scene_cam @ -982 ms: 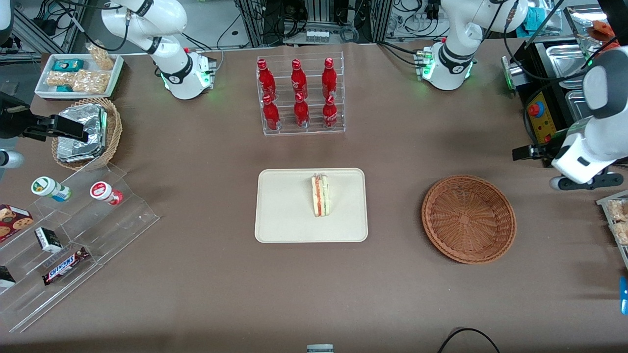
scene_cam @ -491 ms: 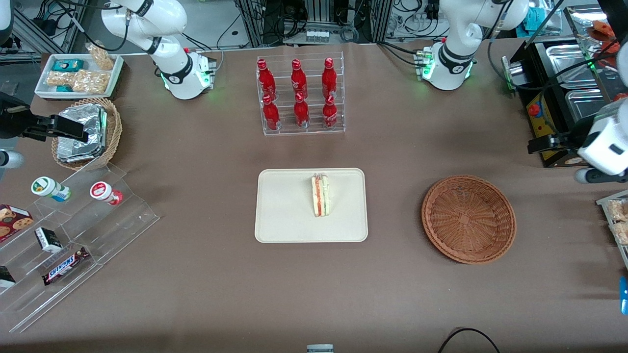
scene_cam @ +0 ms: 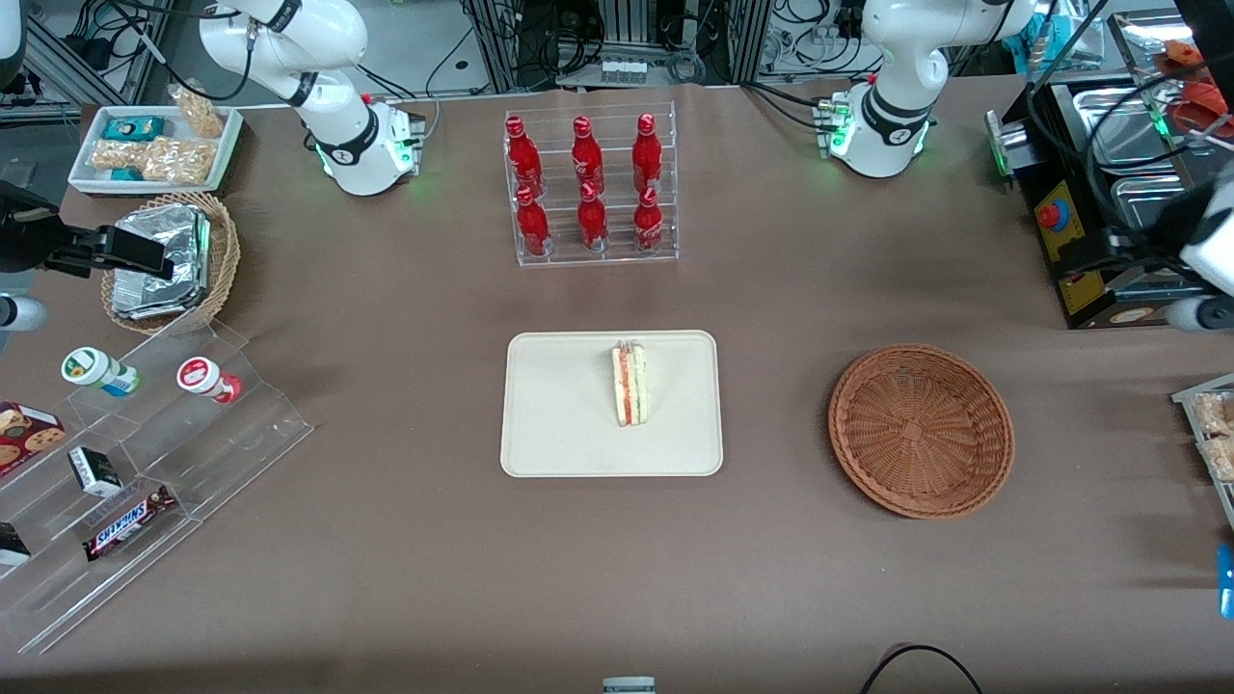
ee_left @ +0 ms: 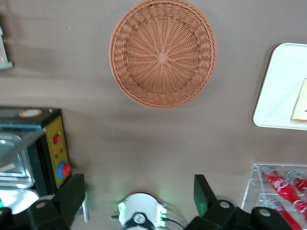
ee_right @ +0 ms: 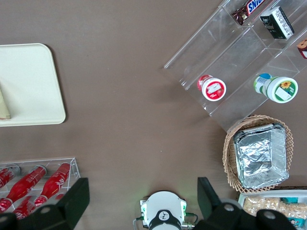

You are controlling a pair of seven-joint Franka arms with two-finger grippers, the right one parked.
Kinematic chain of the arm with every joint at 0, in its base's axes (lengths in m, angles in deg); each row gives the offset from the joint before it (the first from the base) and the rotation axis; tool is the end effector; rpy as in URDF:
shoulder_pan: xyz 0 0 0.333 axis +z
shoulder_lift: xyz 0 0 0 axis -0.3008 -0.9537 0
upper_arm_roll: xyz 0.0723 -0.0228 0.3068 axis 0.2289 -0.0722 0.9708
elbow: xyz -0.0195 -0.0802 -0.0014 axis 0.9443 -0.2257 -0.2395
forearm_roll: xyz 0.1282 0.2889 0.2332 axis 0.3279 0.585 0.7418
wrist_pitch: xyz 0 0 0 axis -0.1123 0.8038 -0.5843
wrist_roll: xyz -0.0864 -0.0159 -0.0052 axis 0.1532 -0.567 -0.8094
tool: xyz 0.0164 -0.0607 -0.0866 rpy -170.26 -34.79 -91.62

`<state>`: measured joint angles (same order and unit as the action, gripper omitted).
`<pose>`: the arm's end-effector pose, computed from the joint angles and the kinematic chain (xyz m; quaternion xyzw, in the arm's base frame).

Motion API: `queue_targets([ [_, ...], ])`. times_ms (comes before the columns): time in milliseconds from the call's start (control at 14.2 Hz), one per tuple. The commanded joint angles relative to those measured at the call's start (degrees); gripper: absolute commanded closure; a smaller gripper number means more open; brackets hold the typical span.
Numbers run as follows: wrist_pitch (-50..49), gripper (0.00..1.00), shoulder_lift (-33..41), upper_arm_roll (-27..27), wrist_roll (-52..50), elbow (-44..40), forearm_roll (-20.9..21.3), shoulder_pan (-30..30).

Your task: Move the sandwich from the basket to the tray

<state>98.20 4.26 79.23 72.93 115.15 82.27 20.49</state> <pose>0.5661 -0.0293 0.6313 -0.9919 -0.0475 0.1172 0.0098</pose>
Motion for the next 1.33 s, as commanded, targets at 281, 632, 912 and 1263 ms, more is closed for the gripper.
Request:
queue_targets([
  [281, -0.7, 0.00, -0.7, -2.5, -3.1, -0.9, 0.7, 0.4],
  [632, 0.2, 0.00, -0.7, -2.4, -3.3, -0.8, 0.7, 0.8],
  [912, 0.2, 0.00, -0.4, -2.4, -3.2, -0.4, 1.0, 0.8],
  [1263, 0.1, 0.00, -0.1, -2.5, -3.3, -0.3, 1.3, 0.4],
])
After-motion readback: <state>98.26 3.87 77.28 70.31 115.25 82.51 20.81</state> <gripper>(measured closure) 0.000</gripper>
